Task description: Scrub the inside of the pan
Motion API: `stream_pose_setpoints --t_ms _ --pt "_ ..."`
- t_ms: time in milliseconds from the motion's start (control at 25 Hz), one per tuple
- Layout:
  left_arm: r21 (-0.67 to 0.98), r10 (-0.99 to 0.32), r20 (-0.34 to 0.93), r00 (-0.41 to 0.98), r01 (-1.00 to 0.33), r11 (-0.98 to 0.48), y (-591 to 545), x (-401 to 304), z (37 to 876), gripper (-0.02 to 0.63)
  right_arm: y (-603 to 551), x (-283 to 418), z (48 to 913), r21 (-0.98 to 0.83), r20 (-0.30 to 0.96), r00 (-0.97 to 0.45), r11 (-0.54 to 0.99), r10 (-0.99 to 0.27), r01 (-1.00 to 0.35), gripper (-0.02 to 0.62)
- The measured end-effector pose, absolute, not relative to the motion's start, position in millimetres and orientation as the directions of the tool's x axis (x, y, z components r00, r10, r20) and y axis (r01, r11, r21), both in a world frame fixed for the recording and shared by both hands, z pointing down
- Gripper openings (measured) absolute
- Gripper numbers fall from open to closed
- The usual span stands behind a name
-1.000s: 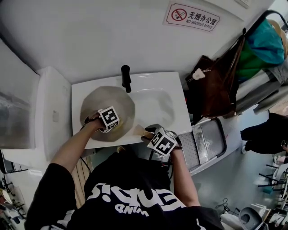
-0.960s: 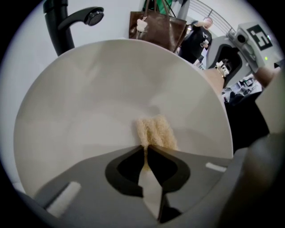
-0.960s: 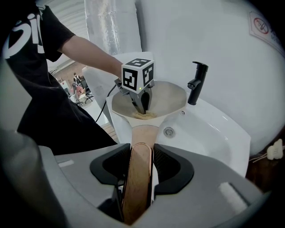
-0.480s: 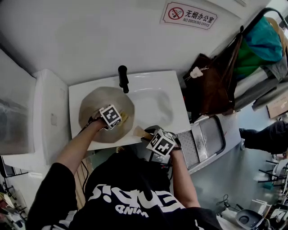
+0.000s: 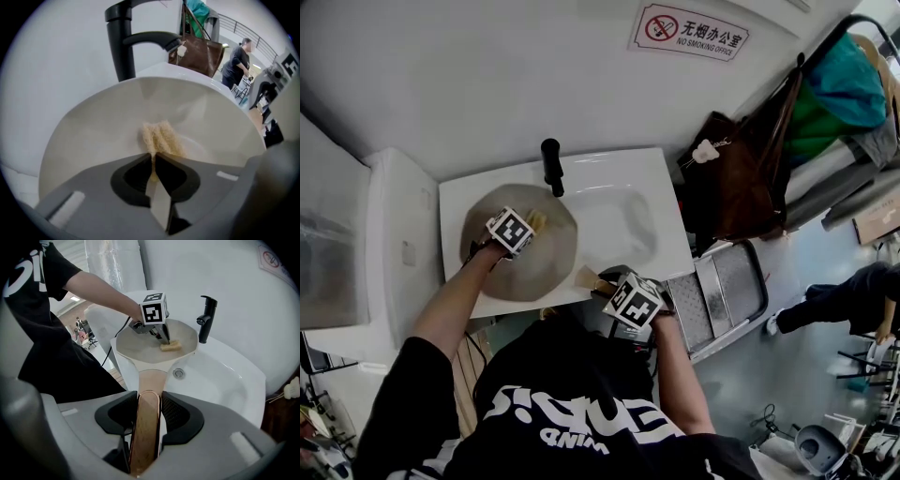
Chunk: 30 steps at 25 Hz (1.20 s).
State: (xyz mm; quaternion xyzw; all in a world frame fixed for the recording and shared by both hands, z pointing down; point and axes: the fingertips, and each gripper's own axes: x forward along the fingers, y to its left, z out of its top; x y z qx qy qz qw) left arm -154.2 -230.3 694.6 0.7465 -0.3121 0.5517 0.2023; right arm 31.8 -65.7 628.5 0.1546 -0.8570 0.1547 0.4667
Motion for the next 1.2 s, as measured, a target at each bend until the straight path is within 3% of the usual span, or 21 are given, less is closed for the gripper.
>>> stream_pose_setpoints --t_ms 520,720,1200 --pt "-0.075 -0.261 0.957 0.128 -0.759 -0.647 -223.6 -197.3 686.5 0.025 -66.8 36.1 634.7 -0.122 0.844 -0.522 0.904 -0.124 -0.411 0.172" --pt "-0.046 -0.343 0.907 0.246 -0.749 -0.661 -227.0 -175.3 670.2 0.025 -65.4 38.5 638.3 -0.138 0.84 -0.53 0.899 -0.117 -0.416 0.172" --pt "0.055 -0.391 0.825 0.409 -0.745 -0.664 -197.2 -141.8 633.3 0.025 -67.6 45.7 645.0 -0.131 0.85 -0.514 0.9 -0.113 -0.415 0.164"
